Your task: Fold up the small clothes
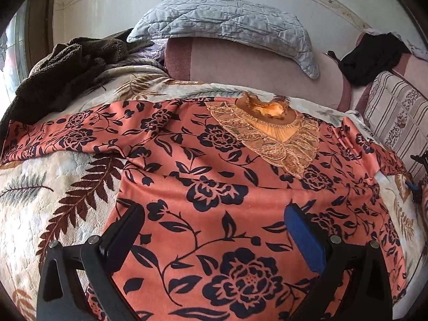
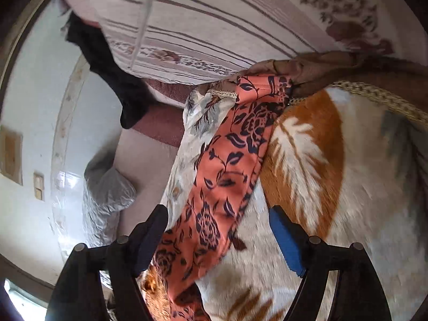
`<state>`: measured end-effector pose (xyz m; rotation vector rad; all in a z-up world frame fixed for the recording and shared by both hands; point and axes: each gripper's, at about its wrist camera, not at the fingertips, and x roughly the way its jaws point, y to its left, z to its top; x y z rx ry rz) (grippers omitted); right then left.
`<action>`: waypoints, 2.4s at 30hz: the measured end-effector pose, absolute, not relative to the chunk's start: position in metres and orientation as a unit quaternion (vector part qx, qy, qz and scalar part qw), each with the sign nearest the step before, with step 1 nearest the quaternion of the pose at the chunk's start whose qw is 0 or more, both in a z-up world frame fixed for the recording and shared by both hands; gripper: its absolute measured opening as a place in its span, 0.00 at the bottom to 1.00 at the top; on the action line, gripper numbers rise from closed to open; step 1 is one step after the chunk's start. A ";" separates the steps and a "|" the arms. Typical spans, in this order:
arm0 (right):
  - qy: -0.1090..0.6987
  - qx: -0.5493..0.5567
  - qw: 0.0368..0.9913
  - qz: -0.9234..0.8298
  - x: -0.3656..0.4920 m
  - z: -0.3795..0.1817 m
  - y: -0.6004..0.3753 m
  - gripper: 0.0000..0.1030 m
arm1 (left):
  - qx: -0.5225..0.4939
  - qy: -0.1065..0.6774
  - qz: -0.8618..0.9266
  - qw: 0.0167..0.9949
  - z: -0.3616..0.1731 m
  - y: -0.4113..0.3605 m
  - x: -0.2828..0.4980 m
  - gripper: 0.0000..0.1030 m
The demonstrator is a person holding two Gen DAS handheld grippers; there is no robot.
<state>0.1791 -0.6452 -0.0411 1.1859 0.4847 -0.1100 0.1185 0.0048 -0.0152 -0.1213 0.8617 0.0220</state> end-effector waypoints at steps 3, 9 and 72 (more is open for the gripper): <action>0.243 0.532 0.806 -0.095 0.212 -0.051 -0.667 0.74 | -0.091 0.435 0.017 0.896 -0.026 0.013 0.127 1.00; 0.291 0.491 0.807 -0.151 0.258 -0.067 -0.681 0.25 | -0.112 0.421 0.021 0.900 -0.025 0.017 0.128 1.00; 0.322 0.367 0.855 0.174 0.166 -0.030 -0.322 0.82 | -0.239 0.431 0.052 0.868 0.023 0.076 0.198 0.05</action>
